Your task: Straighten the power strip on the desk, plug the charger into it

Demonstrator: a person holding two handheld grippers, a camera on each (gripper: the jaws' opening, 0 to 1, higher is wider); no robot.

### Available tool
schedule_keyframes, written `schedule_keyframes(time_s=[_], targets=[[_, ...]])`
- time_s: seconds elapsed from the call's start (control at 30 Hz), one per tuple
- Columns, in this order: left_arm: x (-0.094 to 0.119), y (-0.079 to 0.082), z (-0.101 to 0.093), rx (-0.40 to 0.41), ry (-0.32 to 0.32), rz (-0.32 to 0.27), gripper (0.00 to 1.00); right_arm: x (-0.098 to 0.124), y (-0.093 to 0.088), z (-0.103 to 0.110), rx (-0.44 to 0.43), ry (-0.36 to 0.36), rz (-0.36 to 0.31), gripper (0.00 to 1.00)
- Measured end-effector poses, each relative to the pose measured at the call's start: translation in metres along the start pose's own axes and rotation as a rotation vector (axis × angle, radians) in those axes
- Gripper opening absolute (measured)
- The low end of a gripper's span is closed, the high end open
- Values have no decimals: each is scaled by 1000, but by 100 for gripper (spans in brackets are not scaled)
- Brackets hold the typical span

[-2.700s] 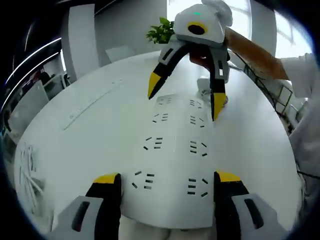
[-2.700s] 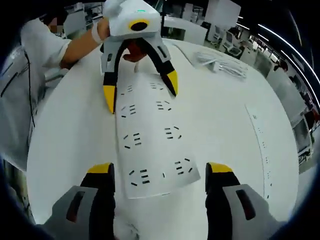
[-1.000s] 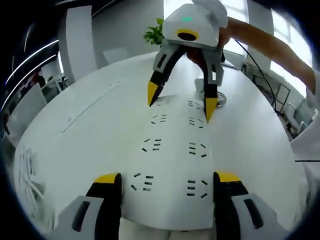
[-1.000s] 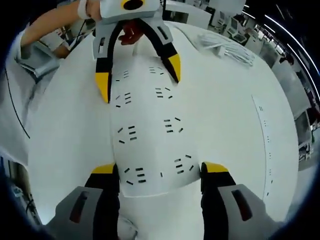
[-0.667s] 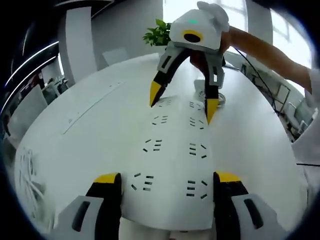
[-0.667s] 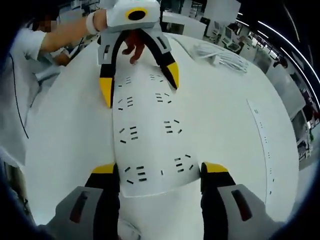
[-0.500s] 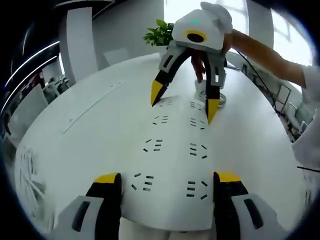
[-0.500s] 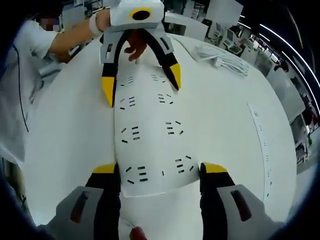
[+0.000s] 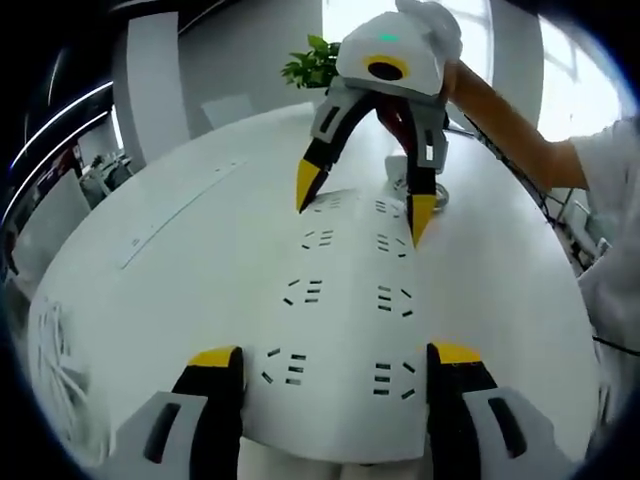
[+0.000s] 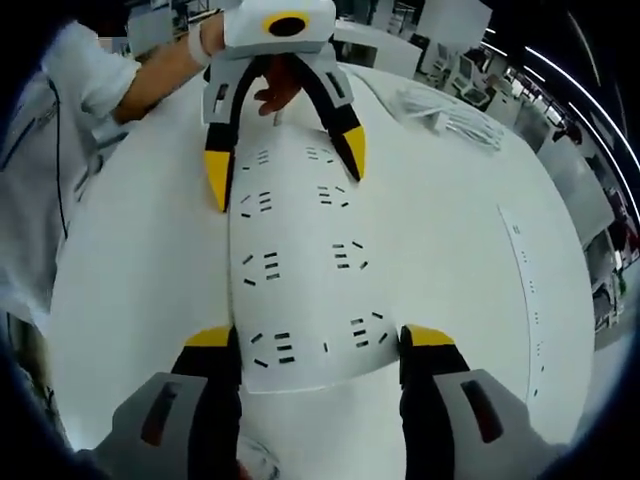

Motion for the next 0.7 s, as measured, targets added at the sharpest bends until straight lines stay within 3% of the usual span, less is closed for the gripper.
schedule_keyframes(time_s=[0.2, 0.43, 0.5, 0.7], targets=[[0, -1, 19, -4, -8, 2, 75, 1, 0, 2, -8, -14, -23, 62], [0, 2, 14, -13, -13, 4, 75, 3, -2, 6, -18, -31, -73, 63], [1, 1, 27, -15, -13, 2, 75, 3, -2, 6, -19, -33, -77, 63], [-1, 4, 15, -30, -28, 24, 75, 4, -4, 8, -30, -40, -67, 63]])
Point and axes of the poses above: the point that each gripper's makers call its tool centre point, and the gripper's own axes: x roughly backward along the fingers, z roughly to its left, y roughly out of its top, the point moved 3 cm from there along x, roughly backward along the fingers, and after that the axes turned 2 degrees about y, right-handed, at the moved point
